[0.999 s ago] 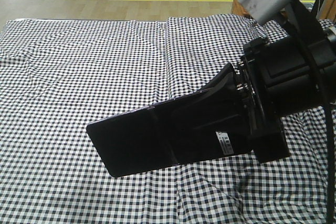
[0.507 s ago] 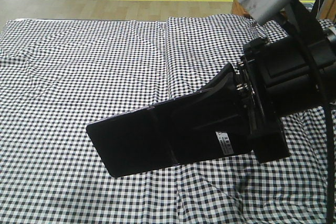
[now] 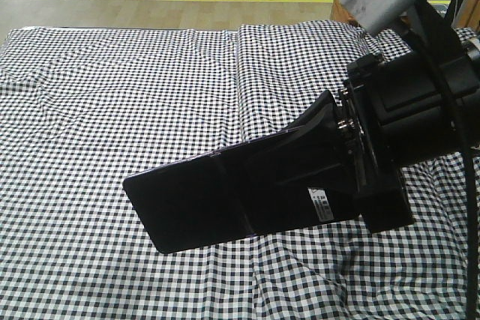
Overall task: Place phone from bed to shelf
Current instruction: 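Lift the phone with the right gripper up off the bed, then hold the phone in the right gripper while the base turns away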
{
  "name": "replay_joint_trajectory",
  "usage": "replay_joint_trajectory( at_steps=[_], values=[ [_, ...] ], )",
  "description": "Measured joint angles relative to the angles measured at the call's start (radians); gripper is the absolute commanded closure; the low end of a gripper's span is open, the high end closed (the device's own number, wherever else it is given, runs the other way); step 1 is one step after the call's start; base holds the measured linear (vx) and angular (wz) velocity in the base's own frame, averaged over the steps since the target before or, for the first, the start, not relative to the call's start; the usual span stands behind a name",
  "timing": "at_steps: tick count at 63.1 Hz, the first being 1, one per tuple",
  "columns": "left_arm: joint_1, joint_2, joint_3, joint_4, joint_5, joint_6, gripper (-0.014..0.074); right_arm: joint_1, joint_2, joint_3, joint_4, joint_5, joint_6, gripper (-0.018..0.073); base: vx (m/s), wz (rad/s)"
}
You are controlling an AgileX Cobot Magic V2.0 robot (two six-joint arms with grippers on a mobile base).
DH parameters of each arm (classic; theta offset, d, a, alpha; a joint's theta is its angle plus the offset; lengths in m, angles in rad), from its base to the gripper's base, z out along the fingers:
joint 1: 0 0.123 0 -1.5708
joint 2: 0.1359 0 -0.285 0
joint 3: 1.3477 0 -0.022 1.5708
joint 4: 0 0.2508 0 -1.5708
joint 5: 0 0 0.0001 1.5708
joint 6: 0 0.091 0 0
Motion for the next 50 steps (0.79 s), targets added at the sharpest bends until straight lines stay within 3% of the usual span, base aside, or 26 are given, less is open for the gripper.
replay_joint_trajectory(
  at_steps=[50],
  values=[
    [0.000,0.000,0.000,0.000,0.000,0.000,0.0595,0.000,0.000,0.000,0.000,0.000,0.000,0.0561,-0.02,0.09]
  ],
)
